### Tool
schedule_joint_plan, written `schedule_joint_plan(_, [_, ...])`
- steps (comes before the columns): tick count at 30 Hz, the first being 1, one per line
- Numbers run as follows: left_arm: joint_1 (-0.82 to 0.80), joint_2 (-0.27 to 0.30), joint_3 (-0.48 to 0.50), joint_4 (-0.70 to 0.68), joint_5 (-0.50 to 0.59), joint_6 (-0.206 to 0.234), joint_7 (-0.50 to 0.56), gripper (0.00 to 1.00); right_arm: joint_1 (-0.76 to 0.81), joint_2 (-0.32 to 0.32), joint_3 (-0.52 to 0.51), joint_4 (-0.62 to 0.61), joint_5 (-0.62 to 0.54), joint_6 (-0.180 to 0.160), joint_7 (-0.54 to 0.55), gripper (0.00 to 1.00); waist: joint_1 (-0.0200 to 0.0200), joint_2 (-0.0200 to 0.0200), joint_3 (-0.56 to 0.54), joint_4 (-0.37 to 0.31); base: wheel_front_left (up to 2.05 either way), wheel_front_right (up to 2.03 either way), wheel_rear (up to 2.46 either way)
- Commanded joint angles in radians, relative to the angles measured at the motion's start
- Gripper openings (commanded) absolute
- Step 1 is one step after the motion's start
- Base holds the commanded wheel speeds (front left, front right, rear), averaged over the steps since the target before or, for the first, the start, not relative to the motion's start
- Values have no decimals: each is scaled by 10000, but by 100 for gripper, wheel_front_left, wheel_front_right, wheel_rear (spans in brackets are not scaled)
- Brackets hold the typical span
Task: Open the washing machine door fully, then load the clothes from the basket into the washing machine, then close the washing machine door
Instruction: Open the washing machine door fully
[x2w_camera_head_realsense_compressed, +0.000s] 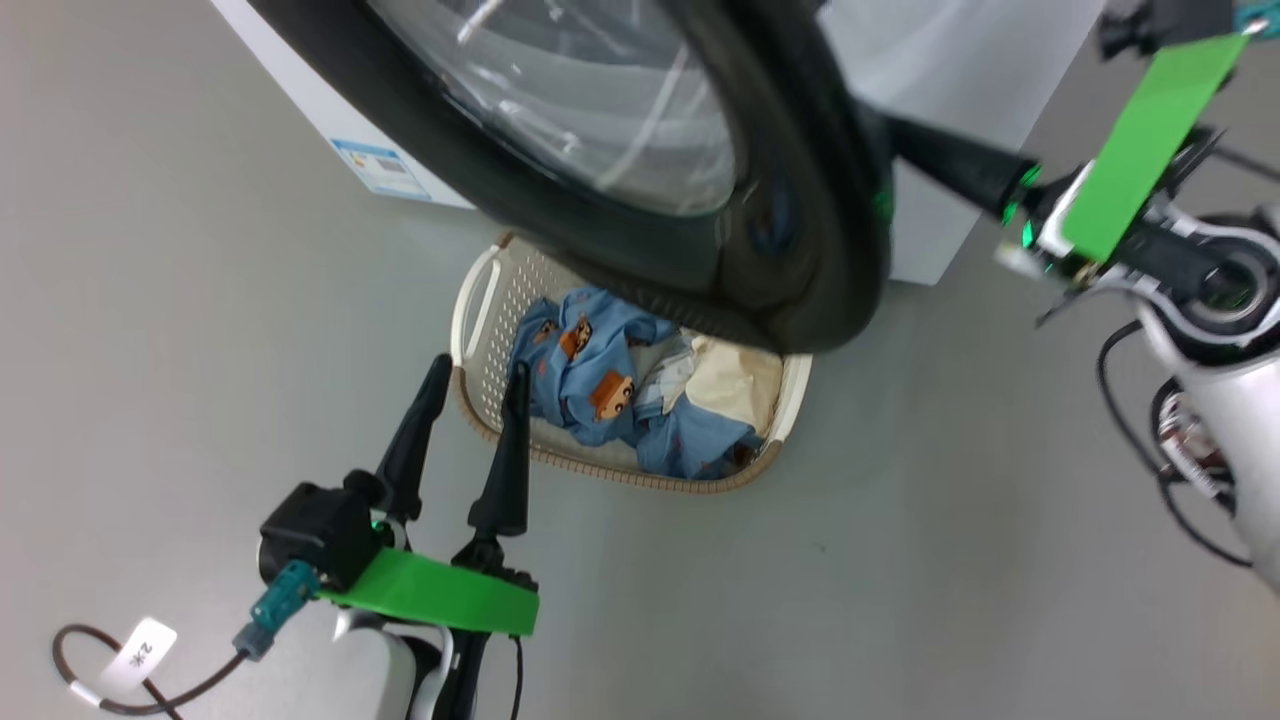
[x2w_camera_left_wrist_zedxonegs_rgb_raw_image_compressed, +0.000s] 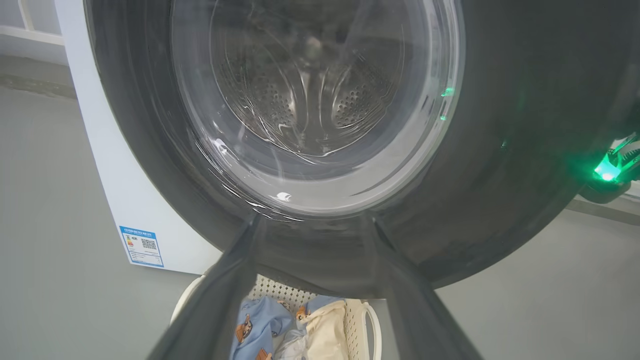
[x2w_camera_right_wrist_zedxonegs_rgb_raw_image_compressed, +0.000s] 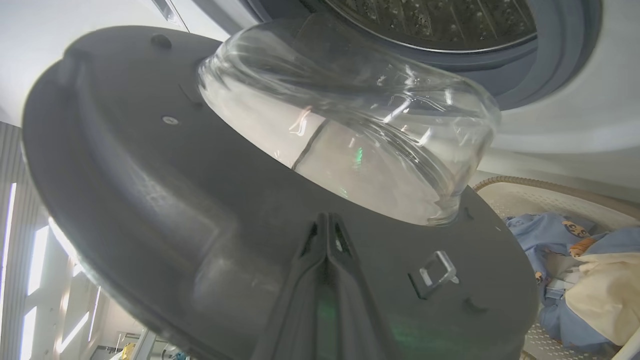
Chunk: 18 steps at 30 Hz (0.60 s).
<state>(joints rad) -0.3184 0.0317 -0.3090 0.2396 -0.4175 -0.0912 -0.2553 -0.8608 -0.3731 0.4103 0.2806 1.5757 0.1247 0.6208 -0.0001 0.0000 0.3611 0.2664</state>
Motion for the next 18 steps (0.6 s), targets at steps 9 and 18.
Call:
schedule_joint_plan(9, [617, 185, 601, -97, 309, -114, -65, 100, 1073, 589, 493, -589, 144, 60, 389, 0, 1, 0, -857, 42, 0, 0, 0])
schedule_joint_plan(18, [901, 185, 703, -77, 357, -164, -65, 100, 1651, 1098, 823, -939, 183, 60, 737, 0, 1, 0, -1227, 196, 0, 0, 0])
